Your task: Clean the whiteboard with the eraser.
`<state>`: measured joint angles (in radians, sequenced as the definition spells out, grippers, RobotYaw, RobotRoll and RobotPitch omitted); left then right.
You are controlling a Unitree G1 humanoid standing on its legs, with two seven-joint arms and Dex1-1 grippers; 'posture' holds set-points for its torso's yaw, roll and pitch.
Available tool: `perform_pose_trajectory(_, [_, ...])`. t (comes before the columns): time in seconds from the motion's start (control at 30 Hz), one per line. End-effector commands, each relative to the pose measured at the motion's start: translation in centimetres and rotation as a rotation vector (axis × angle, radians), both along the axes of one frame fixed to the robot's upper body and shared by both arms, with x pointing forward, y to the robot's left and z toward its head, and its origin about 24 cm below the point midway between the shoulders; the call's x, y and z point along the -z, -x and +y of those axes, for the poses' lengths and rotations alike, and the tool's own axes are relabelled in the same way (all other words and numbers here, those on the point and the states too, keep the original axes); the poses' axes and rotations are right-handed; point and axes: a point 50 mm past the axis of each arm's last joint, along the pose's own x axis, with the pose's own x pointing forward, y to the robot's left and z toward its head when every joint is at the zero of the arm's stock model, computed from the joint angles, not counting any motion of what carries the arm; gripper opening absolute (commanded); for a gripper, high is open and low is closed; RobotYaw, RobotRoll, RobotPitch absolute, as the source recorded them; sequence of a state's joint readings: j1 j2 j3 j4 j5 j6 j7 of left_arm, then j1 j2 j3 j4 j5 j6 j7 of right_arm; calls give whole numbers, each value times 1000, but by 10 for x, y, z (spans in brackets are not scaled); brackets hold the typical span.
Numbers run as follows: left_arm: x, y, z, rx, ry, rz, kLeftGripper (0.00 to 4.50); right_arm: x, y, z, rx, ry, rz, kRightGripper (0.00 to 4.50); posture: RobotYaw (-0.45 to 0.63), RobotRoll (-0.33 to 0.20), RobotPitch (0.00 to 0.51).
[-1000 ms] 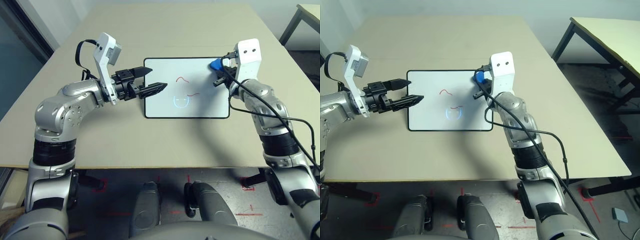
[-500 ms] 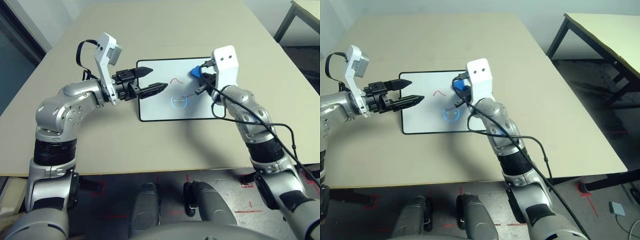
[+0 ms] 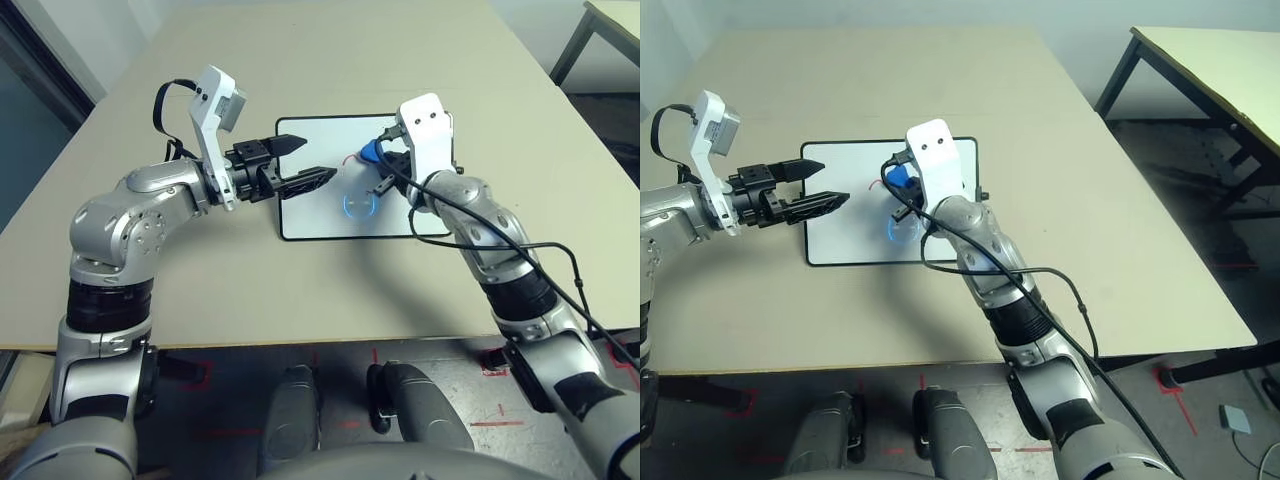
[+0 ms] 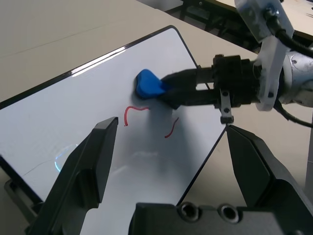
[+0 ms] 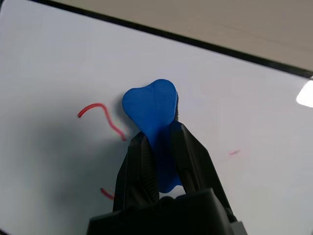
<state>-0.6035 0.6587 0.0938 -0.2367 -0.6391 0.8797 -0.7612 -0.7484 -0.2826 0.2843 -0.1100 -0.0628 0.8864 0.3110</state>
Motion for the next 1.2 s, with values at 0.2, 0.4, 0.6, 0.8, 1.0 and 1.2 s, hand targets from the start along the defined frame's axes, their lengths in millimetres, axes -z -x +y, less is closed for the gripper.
perform_pose_trajectory(0.2, [0,2,-2,16,-18,8,4500,1,-4,-27,142,31,10,563,50,0,131])
perform_pose_trajectory(0.4, [0,3,-1,17,-19,12,4500,5,-1,-40,186,40,24,563,52,0,140])
perform_pose_trajectory(0.6, [0,4,-1,17,-21,19,4500,8,3,-52,216,55,34,563,50,0,143])
perform_pose_trajectory(0.8, [1,3,-1,18,-19,22,4500,12,5,-51,215,52,54,563,46,0,151])
perform_pose_trajectory(1.0, [1,3,-2,20,-16,24,4500,18,7,-35,166,42,79,514,47,0,153])
perform_pose_trajectory(1.2, [2,4,-3,20,-15,25,4500,29,10,-10,88,37,112,512,52,0,156])
